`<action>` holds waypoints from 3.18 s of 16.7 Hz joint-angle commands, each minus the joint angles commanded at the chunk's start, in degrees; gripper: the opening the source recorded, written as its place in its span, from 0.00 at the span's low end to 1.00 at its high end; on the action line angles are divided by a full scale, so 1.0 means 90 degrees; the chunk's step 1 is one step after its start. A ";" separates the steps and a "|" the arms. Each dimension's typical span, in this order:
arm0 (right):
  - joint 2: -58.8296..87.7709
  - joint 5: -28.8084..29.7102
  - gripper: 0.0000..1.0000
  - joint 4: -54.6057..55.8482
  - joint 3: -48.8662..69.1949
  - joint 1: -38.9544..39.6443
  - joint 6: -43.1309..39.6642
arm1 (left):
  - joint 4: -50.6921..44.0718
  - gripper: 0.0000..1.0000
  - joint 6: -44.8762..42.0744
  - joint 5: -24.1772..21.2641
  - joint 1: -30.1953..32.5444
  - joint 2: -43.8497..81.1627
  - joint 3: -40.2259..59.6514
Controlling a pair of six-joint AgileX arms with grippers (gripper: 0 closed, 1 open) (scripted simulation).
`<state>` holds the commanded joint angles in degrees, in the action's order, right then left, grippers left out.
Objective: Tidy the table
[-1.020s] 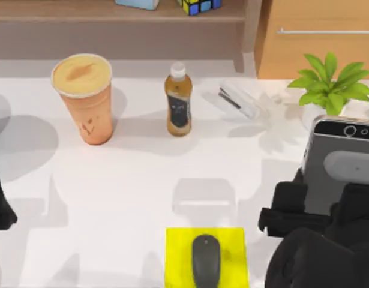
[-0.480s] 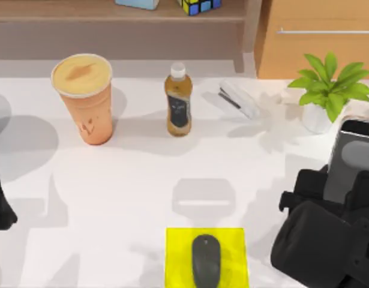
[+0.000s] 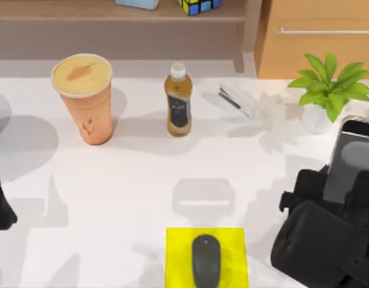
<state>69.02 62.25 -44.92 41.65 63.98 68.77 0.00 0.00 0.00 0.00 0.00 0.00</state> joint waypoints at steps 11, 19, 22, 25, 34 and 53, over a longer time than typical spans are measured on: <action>0.0000 0.0000 1.00 0.0000 0.0000 0.0000 0.0000 | 0.0000 1.00 0.0000 0.0000 0.0000 0.0000 0.0000; -0.0215 0.0054 1.00 -0.0192 0.0078 0.0068 0.0337 | 0.0000 1.00 0.0000 0.0000 0.0000 0.0000 0.0000; -0.0493 0.0138 1.00 -0.0511 0.0227 0.0196 0.0891 | 0.0000 1.00 0.0000 0.0000 0.0000 0.0000 0.0000; -0.0668 0.0192 1.00 -0.0883 0.0338 0.0385 0.1409 | 0.0000 1.00 0.0000 0.0000 0.0000 0.0000 0.0000; 0.0142 0.0164 1.00 -0.1744 0.0209 0.0922 0.1953 | 0.0000 1.00 0.0000 0.0000 0.0000 0.0000 0.0000; -0.2834 -0.2378 1.00 0.0302 -0.1105 -0.0822 -0.2695 | 0.0000 1.00 0.0000 0.0000 0.0000 0.0000 0.0000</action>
<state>43.52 40.84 -42.20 31.71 56.58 44.51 0.00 0.00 0.00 0.00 0.00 0.00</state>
